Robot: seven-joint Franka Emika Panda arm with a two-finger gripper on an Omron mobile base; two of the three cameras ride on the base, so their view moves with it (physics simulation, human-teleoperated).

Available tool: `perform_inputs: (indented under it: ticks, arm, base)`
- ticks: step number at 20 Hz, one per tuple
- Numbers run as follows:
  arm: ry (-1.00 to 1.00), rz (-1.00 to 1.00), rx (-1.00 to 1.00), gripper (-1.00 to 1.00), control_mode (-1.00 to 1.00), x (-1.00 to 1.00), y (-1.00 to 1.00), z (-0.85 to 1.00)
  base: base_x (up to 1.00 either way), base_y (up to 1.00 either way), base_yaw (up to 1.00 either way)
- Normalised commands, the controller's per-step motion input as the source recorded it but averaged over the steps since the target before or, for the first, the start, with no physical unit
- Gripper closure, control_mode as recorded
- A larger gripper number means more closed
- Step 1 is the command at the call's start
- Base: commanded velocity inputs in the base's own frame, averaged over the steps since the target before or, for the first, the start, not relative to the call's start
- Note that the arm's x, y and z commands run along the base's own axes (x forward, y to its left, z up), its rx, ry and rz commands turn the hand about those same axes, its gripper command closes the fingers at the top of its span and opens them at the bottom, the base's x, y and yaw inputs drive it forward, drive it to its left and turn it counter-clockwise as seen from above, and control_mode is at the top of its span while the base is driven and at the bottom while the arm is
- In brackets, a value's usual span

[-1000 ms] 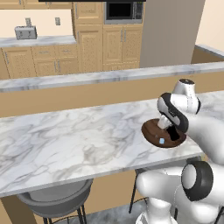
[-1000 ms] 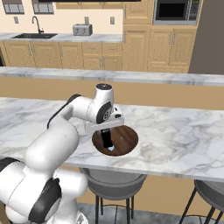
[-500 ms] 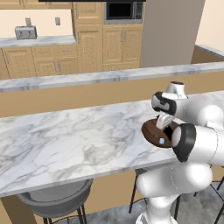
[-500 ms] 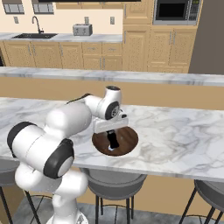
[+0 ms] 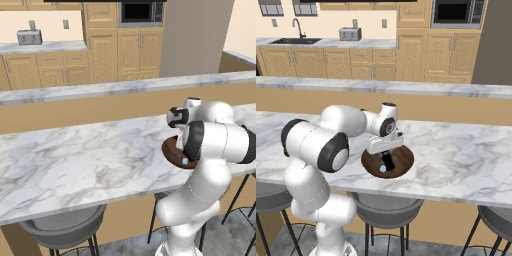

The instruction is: Open the fridge, grab two sodas, and place both sodas inside the bowl with ice on the dining counter.

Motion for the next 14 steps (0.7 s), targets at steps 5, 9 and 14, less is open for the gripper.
perform_inputs:
  ticks: [5, 9, 14]
  arm:
    - [0.03, 0.1, 0.0, 1.0, -1.0, 0.29, -0.03, -0.32]
    - [0.03, 0.1, 0.0, -1.0, -1.0, 0.16, 0.0, -0.32]
    - [0.0, 0.07, 0.0, -1.0, -1.0, -0.01, -0.01, -0.17]
  base:
    - [0.0, 0.0, 0.0]
    - [0.0, 0.0, 0.0]
    - [0.0, 0.0, 0.0]
